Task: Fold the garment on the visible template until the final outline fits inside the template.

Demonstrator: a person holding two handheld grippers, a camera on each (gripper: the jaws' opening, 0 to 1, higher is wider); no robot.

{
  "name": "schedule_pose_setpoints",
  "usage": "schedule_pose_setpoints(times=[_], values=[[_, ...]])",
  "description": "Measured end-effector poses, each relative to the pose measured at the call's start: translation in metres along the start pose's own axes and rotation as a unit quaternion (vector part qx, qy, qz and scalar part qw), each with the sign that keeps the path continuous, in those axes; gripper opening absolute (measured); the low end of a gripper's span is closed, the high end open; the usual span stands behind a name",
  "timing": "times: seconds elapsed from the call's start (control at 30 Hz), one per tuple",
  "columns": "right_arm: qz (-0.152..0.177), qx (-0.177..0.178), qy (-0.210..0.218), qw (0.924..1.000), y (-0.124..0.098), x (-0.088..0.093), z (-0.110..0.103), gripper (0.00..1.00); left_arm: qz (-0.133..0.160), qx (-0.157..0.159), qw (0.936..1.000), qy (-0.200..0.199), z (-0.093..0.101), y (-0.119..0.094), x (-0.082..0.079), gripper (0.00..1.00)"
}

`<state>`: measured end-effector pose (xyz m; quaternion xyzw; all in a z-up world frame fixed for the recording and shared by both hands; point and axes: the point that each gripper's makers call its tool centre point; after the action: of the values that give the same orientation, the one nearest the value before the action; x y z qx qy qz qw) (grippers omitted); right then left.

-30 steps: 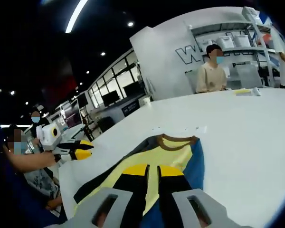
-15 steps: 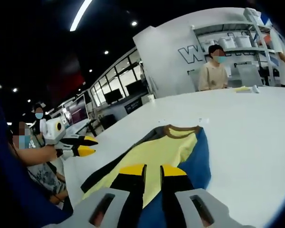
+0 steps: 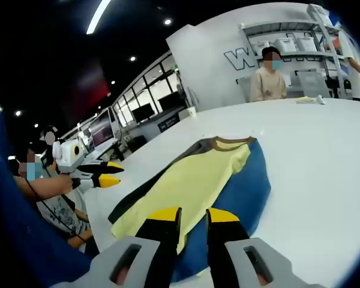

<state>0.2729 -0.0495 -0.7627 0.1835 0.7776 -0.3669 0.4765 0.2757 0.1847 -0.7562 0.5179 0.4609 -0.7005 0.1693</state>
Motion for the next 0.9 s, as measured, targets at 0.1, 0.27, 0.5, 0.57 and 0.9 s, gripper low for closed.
schedule_pose_setpoints(times=[0.1,0.27,0.5,0.57,0.9], values=[[-0.006,-0.001,0.002,1.0000,0.000,0.009,-0.003,0.15,-0.003,-0.002,1.0000,-0.005,0.001,-0.004,0.005,0.28],[-0.024,-0.004,-0.010,0.9996,-0.003,0.031,-0.016,0.18,-0.017,-0.010,0.9997,-0.013,0.000,-0.013,0.022,0.29],[-0.040,-0.016,0.002,0.9991,-0.009,0.058,-0.036,0.23,-0.030,-0.013,0.9992,-0.025,0.007,-0.021,0.040,0.30],[-0.045,-0.015,0.004,0.9989,-0.010,0.066,-0.036,0.23,-0.034,-0.014,0.9989,-0.028,0.009,-0.024,0.044,0.30],[-0.069,-0.012,0.020,0.9973,-0.024,0.092,-0.049,0.22,-0.045,-0.021,0.9980,-0.038,0.014,-0.038,0.061,0.30]])
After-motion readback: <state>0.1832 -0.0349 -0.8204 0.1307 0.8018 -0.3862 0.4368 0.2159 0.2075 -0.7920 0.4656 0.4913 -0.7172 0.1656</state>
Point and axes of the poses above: the point that each gripper's makers call its tool centre point, and the gripper's own axes: y roughly forward along the fingers, z roughly to its right, x roughly out of its underside, and after that the axes turned 6 degrees about -y, right-handed
